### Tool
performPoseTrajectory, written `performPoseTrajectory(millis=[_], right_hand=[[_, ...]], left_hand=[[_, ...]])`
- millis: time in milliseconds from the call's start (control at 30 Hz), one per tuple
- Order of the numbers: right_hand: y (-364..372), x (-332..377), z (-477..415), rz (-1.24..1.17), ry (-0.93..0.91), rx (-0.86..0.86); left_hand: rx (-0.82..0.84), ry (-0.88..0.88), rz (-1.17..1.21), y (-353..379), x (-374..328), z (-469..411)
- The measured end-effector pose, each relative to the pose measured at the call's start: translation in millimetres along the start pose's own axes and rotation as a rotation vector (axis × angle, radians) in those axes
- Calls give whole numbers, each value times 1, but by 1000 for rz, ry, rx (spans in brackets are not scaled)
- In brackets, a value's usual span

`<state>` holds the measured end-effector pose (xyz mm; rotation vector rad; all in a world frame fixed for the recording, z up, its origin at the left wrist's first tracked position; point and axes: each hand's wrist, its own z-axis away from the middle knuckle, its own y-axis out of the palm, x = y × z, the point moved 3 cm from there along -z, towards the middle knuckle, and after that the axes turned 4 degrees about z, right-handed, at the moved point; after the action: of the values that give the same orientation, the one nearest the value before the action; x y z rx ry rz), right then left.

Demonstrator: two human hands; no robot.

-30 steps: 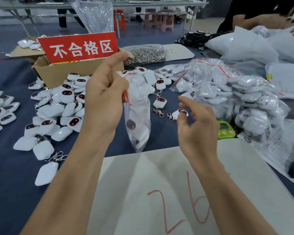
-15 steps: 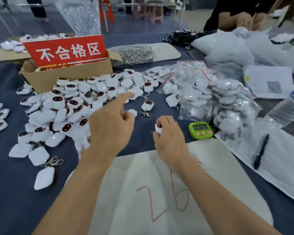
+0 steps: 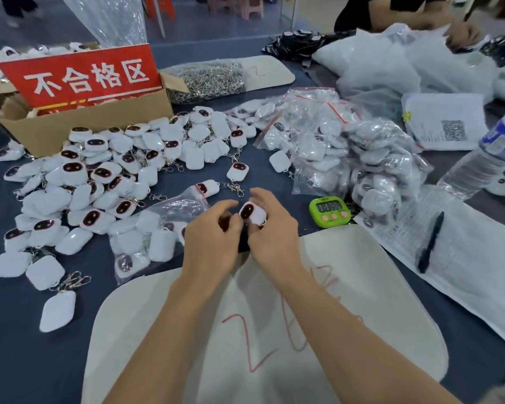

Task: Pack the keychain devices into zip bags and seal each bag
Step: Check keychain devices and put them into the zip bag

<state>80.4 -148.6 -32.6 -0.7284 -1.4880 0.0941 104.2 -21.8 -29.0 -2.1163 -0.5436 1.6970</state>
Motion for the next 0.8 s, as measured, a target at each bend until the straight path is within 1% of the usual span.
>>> performPoseTrajectory(millis=[67,100,167,267,333,433,600,700,800], right_hand=[[0,1,-6,-119,66,-27],[0,1,-9,-161,90,-11],[-1,0,-15,-203,113,62],[0,-2,-16,-245,86,146],[0,-5,-15,-269,57,152],[-2,-7,-15,-265,35,182],[0,-7,-24,-397,53,276],[2,-8,-32,-407,84,264],[4,-8,-39,-431,84,254]], left_hand=[[29,-17,67,4,-2,-5],[33,-36,90,5,-2,-7],[8,-108,157,7,-1,-10],[-72,-206,309,6,6,-9],[-85,-222,398,5,7,-9],[-42,-176,509,1,2,-13],[42,-181,469,-1,4,-24],[67,-201,409,2,6,-29],[97,-218,418,2,5,-29]])
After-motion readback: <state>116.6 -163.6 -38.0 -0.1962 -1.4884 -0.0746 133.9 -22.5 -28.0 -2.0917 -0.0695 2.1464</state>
